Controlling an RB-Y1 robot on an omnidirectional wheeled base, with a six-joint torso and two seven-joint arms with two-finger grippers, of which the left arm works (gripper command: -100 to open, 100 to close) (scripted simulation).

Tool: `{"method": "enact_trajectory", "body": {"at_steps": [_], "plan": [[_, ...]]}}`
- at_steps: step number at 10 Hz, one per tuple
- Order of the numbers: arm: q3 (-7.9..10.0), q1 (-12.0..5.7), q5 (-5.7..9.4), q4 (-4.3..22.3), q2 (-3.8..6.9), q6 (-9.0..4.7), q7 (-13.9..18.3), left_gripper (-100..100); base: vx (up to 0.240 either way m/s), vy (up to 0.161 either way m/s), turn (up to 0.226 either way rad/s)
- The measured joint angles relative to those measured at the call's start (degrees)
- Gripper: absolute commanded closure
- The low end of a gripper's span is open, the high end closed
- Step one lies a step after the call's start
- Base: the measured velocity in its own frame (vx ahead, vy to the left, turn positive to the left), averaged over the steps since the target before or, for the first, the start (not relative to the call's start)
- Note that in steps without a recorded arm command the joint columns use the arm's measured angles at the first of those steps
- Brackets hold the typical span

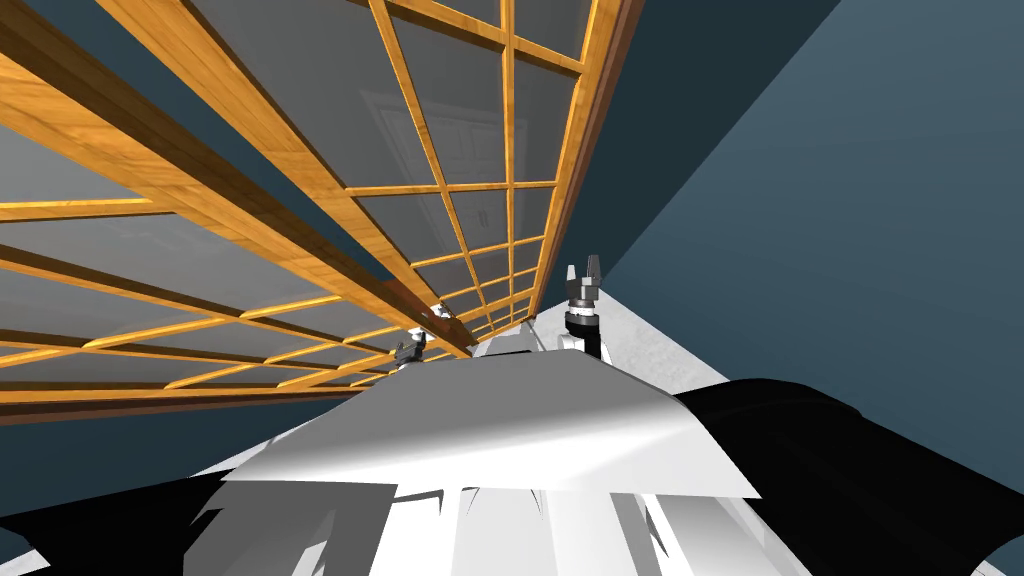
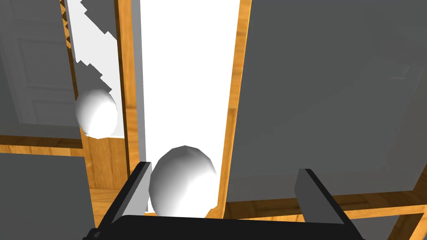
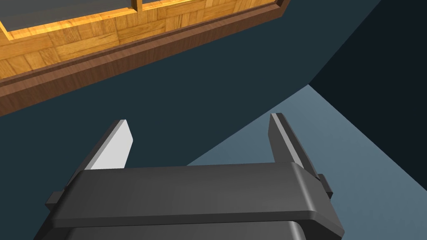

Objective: Pull the door open

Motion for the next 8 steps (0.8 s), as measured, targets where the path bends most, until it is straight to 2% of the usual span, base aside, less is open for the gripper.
{"method": "enact_trajectory", "body": {"at_steps": [1,2,3,4,5,6,8], "plan": [[-0.26,1.80,-0.09,-3.31,-1.03,1.45,0.73,100,-0.026,0.005,0.016],[-0.11,0.44,0.13,-0.47,-0.19,0.37,0.78,100,0.011,-0.002,-0.003],[0.24,-0.66,0.37,2.77,0.63,-1.57,0.49,100,0.003,-0.009,0.023],[-0.12,0.81,0.09,-1.11,-0.24,0.46,1.02,100,-0.006,-0.014,-0.018],[0.19,-0.52,0.33,1.64,0.48,-0.51,0.76,100,-0.003,-0.002,-0.023],[0.34,-0.64,0.40,2.18,0.61,-1.08,0.53,100,-0.011,0.014,0.012],[-0.45,2.24,-0.07,-4.06,-0.97,1.91,1.57,100,0.004,0.010,-0.004]]}}
